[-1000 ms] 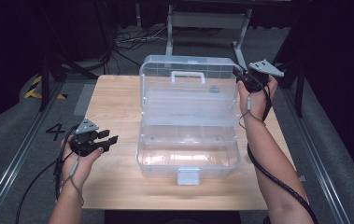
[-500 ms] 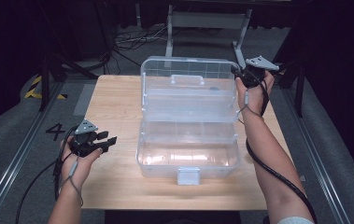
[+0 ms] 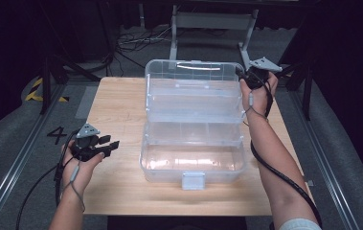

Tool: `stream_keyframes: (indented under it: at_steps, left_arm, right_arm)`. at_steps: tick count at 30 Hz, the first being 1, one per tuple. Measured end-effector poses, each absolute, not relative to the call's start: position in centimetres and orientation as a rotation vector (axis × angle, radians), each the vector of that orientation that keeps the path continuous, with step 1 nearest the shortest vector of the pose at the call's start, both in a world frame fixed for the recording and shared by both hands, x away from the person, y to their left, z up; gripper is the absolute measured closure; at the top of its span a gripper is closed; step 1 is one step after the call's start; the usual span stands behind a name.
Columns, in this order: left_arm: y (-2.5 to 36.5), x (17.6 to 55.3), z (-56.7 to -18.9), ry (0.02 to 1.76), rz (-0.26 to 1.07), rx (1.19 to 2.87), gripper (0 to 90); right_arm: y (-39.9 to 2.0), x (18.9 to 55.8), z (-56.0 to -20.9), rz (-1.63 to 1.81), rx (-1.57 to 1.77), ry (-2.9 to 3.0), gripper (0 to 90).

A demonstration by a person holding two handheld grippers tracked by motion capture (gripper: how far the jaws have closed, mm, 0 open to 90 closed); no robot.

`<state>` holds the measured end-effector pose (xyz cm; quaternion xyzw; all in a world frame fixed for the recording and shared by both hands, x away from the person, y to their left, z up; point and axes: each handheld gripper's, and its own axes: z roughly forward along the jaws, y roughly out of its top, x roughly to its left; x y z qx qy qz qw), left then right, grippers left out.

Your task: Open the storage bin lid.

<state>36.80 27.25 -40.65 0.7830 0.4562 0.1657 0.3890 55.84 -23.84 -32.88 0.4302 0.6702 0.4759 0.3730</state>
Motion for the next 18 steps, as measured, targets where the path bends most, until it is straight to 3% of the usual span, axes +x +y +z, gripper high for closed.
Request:
stream_keyframes:
  at_steps: [18]
  left_arm:
    - [27.3, 36.7, -40.7, 1.163, 0.42, 1.984, 55.2]
  right_arm:
    - [-24.8, 57.7, -35.0, 1.287, 1.022, 1.762, 82.9]
